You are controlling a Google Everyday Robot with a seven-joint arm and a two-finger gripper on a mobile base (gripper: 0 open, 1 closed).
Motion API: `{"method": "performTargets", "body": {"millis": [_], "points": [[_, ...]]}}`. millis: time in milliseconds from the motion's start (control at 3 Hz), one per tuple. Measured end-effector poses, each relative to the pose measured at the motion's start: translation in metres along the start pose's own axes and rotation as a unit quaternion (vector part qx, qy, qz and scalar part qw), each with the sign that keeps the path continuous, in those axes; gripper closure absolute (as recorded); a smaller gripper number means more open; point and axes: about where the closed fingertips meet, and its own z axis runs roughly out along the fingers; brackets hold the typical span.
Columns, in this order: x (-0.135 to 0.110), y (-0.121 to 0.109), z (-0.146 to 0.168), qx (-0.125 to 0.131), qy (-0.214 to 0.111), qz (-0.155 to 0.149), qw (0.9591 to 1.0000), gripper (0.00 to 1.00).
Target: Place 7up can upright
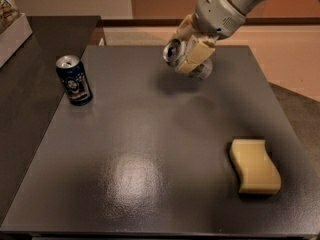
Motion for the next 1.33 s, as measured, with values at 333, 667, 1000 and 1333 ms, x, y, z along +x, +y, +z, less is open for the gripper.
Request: {"method": "performTargets", "body": {"millis": [333, 667, 1000, 1333], "points": [[0.005, -0.012, 0.005, -0.011, -0.052, 0.122, 0.9911, 1.0], [0.012, -0.023, 0.017, -0.017, -0.13, 0.228, 0.9649, 1.0], [0.015, -0.032, 0.017, -0.005, -0.226, 0.285, 0.9313, 1.0], [0.017, -0.037, 0.007, 0.024, -0.306, 0.295, 0.905, 1.0]]}}
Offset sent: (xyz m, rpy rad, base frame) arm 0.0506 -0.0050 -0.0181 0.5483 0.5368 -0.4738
